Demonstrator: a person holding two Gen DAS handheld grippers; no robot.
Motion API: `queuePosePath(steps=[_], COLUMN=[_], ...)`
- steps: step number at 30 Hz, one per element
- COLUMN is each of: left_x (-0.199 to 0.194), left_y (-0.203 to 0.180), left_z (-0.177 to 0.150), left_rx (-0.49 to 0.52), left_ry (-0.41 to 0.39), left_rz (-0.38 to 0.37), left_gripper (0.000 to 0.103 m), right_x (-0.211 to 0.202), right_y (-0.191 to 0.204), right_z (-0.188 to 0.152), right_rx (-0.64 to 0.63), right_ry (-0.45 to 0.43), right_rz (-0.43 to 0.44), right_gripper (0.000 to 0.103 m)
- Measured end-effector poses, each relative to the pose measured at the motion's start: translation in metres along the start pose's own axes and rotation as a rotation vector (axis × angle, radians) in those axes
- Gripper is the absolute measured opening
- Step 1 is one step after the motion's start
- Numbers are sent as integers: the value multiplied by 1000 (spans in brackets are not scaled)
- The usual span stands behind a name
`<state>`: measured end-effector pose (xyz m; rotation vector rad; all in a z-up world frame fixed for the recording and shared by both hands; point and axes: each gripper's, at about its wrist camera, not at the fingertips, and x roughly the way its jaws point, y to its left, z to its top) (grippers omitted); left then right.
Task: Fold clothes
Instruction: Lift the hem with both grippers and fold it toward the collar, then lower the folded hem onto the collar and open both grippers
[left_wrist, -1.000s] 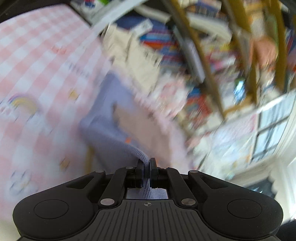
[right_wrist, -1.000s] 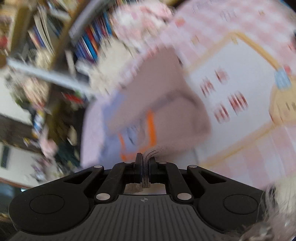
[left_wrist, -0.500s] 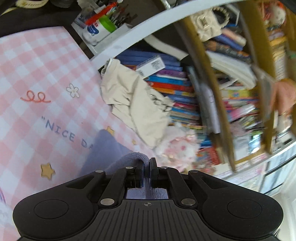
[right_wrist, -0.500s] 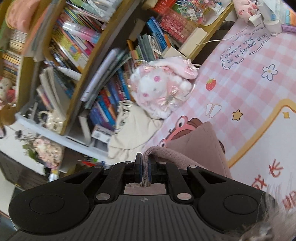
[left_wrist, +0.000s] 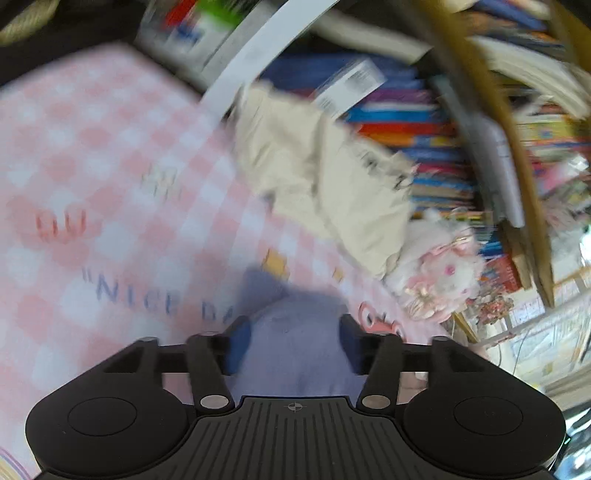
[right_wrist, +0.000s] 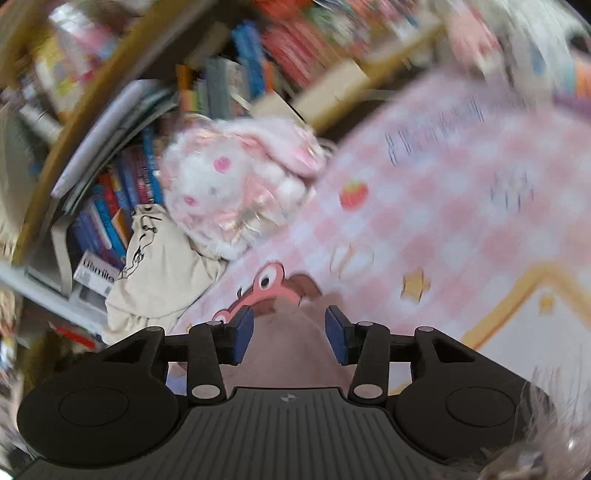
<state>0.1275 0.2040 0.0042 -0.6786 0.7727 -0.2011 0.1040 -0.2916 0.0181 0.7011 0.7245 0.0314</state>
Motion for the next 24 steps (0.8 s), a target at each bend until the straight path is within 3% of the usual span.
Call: queuePosePath(steps=[2,5,7,8,9,10,11,12,13,17,21,24], left_x=[-8,6,18,23,28,32,36,40,40,28,48,47], left_y=[-13,-35,-45,-47,-47,-46,-44,-43,-38,-12,-7,-3], left_z=[-3,-21,-34,-38,-39,-39,-37,-34,-30,-20,-26,-23], left_rx=[177,464,584,609,604,592,569,542,501,288,320,277], left_ry=[-23,49,64,57,51,47,44,43,38,-22,58,61], left_rz=[57,151,192,205,206,203,200,197,182,137,218,209], left_gripper=[64,62,62,57,51,36,22,10,5,5,6,14], right_x=[-1,10,24,30,37,44,50,57,62,48,61,66], right_y=[9,20,24,26,28,30,32,33,35,25,14,10], right_z=[-2,-11,-15,-17,-20,-22,-24,-26,-28,-19,-17,-15], right_rx=[-137,-302,-361,-391,-421,-450,-480,-509,-526,-394,-345,-335], right_ry=[16,50,72,84,95,106,117,129,134,72,121,139], right_rz=[-36,-95,-135,-155,-175,-196,-216,-236,-249,-181,-181,-173], right_gripper=[42,42,42,41,38,35,18,8,7,6,7,13])
